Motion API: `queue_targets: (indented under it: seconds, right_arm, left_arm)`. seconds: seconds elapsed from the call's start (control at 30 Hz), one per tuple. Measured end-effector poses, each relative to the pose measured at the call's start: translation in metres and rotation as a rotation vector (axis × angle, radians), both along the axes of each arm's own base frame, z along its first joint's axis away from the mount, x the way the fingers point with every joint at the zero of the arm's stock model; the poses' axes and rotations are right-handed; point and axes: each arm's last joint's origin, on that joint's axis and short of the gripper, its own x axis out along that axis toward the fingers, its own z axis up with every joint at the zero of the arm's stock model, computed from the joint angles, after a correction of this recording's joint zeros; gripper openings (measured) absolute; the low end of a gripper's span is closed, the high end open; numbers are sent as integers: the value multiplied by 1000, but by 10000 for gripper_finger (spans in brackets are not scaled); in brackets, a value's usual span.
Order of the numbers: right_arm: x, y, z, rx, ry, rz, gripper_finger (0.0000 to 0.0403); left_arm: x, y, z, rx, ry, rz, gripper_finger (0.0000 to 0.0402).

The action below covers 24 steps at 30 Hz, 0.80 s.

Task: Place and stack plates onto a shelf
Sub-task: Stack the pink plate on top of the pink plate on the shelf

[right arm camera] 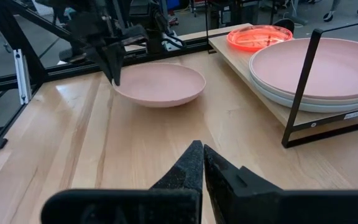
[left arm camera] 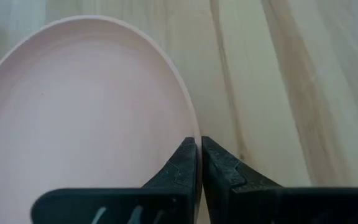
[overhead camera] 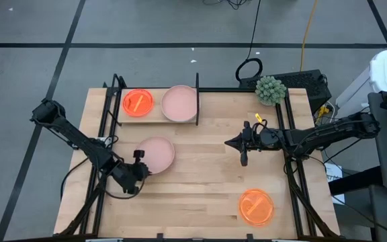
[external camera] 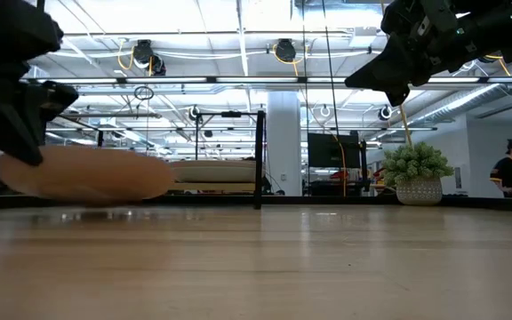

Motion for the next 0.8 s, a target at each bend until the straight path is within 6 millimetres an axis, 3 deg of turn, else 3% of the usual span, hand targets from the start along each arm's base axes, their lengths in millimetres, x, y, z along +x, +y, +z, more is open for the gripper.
queue_targets:
  seconds: [0.4,0.8]
  right_arm:
    - [0,0,0,1,0,3,0]
    - [0,0,0,1,0,4,0]
  left_arm:
    - [13,-5,38,106,2,-104,11]
    - [34,11,80,276,-22,-212,10]
